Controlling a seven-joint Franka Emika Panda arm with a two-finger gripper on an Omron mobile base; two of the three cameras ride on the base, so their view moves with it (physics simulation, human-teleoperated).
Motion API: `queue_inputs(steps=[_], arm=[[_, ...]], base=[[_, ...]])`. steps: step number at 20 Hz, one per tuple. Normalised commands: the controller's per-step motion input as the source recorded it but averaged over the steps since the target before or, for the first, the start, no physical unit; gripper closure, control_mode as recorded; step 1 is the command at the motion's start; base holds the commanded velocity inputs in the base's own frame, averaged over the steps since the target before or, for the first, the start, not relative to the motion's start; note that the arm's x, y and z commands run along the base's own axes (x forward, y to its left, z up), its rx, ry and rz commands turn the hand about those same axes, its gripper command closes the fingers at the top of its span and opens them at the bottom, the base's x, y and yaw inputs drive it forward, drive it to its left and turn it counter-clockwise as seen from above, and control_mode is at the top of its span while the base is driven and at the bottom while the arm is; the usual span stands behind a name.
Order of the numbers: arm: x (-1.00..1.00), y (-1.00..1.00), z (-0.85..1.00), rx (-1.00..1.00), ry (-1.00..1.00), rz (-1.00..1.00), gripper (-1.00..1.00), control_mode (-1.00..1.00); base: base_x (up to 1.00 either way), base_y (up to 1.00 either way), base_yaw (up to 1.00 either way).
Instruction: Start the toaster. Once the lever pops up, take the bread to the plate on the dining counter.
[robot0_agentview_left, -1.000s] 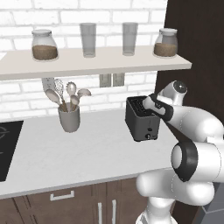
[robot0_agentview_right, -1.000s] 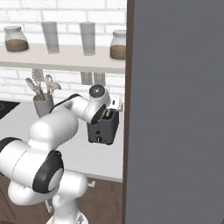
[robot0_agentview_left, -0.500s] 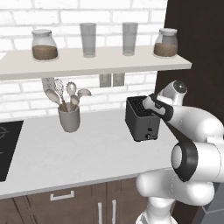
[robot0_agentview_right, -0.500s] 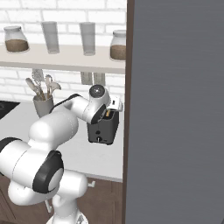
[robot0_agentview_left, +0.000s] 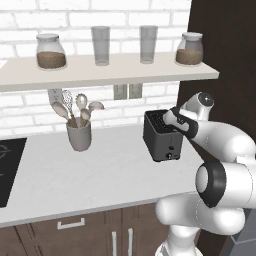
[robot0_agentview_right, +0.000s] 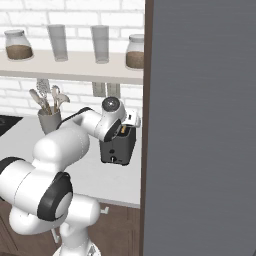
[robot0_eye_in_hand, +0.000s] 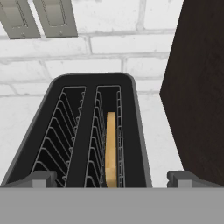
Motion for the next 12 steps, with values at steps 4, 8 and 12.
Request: queue_inputs(steps=[4, 8, 12], arm=[[0.0, 0.0, 0.0, 0.0, 0.0, 0.0, -1.0, -1.0], [0.0, 0.0, 0.0, 0.0, 0.0, 0.0, -1.0, -1.0], [0.0, 0.0, 0.0, 0.0, 0.0, 0.0, -1.0, -1.0]], base=[[0.0, 0.0, 0.0], [0.0, 0.0, 0.0], [0.0, 0.0, 0.0]])
